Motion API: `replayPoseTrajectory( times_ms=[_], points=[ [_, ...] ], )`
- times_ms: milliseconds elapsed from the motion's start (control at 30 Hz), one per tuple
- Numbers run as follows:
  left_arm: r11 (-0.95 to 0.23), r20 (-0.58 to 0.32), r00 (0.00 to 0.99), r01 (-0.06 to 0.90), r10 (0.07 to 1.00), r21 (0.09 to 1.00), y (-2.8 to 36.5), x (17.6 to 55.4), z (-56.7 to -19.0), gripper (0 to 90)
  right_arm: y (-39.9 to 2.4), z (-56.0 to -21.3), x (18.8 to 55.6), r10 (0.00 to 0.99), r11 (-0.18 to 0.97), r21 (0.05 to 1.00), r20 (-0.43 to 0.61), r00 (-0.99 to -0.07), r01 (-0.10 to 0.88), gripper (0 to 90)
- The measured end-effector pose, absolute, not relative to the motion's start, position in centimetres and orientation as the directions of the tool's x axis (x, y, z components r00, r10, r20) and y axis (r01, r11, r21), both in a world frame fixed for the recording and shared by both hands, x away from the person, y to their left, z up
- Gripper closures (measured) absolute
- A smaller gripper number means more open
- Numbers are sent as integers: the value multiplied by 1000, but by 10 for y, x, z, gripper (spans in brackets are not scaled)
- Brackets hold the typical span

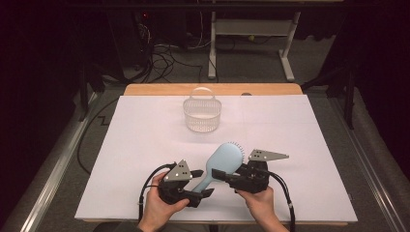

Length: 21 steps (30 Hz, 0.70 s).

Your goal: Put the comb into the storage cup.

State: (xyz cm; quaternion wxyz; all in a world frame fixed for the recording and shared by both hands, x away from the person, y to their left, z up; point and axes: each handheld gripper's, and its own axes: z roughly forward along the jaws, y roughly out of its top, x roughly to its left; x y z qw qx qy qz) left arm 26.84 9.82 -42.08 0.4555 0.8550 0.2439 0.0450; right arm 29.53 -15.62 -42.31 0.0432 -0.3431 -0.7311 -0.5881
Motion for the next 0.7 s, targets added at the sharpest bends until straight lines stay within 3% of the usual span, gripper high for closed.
replayPoseTrajectory(
  times_ms=[300,700],
  points=[
    [-440,-190,862,415,470,796,103,273,-424,337,-158,-422,297,452,70,828,471,-758,556,568],
    [-423,-182,840,430,511,797,112,274,-426,344,-161,-421,298,454,74,824,474,-754,562,567]
  ],
)
